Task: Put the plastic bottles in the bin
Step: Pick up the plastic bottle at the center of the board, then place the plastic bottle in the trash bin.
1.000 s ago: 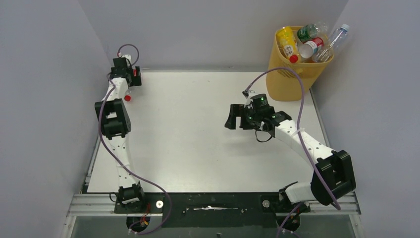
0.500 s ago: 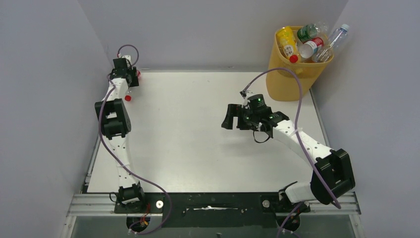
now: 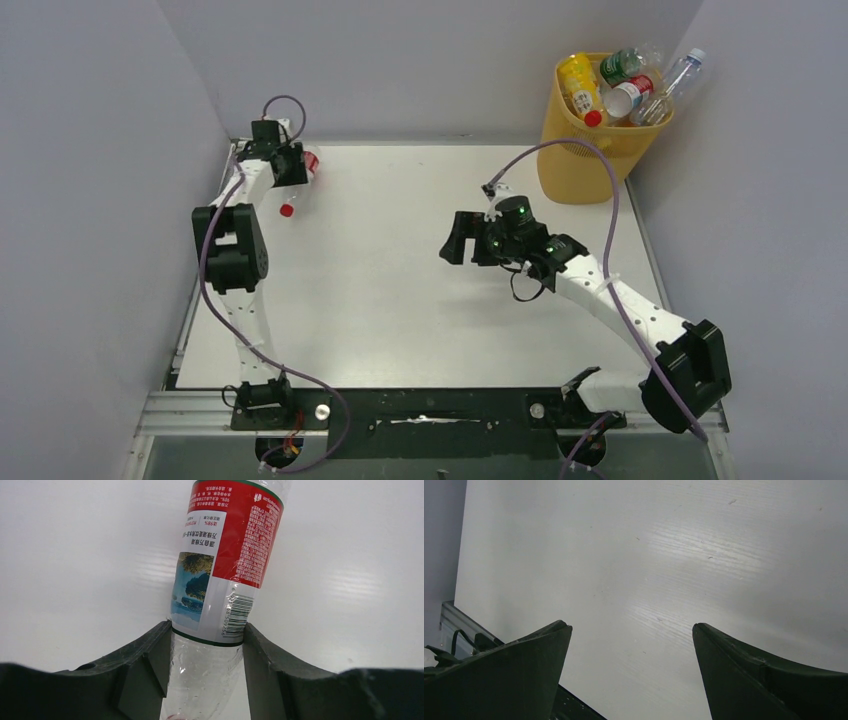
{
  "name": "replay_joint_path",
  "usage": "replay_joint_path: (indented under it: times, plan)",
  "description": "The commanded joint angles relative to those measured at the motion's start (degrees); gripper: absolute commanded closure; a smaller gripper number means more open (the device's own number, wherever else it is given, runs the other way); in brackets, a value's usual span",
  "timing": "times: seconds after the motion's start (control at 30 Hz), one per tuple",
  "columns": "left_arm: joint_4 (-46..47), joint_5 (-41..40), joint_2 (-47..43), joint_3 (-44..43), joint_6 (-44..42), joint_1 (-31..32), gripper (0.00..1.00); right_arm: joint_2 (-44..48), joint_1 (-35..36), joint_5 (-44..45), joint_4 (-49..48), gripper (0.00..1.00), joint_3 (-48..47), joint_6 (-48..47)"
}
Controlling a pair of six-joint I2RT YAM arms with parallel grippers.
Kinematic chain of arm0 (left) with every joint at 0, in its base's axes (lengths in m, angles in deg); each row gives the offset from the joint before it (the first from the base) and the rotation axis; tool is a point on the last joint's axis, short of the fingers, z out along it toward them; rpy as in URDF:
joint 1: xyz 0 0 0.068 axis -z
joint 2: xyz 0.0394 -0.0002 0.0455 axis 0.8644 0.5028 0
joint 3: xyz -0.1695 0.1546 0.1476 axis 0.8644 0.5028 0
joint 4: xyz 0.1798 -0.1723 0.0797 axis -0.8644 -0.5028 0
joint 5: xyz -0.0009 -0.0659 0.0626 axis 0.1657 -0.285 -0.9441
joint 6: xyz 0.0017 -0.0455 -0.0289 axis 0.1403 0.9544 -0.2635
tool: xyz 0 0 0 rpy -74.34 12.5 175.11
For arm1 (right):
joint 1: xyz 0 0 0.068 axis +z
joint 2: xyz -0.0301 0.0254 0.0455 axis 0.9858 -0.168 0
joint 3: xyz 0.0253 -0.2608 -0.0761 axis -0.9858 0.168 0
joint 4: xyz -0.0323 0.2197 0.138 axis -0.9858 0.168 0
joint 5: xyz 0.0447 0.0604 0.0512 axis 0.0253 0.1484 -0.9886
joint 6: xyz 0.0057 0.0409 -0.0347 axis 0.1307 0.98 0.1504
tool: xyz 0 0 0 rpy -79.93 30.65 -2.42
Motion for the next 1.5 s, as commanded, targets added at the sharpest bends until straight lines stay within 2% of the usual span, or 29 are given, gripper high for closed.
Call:
replay_joint_path:
  times: [0.0, 0.43, 0.83, 1.0, 1.2, 1.47]
  plan:
    - [1.83, 5.04, -11.61, 7.4, 2.76, 5.36, 0.62, 4.0, 4.05, 4.5, -3.15, 0.02, 1.92, 3.8]
    - [5.24, 11.37, -32.04, 30.21, 11.0, 22.84, 0.62, 11.56, 10.3, 10.88, -1.28, 0.02, 6.25, 8.29]
    - [8.41, 15.02, -46.98, 40.25, 22.56, 37.5, 0.62, 13.68, 11.47, 10.95, -4.41, 0.02, 10.9, 11.21]
    - [10.83, 16.89, -50.27, 43.9, 25.82, 39.54, 0.62, 12.27, 11.73, 10.66, -4.71, 0.02, 10.14, 10.96]
    - [12.1, 20.28, -51.86, 45.26, 25.49, 40.47, 0.62, 11.16, 11.78, 10.91, -4.58, 0.02, 9.22, 10.74]
    - [15.73, 24.2, -54.92, 47.44, 26.81, 40.57, 0.61, 12.2, 10.44, 13.38, 1.92, 0.02, 3.03, 8.53]
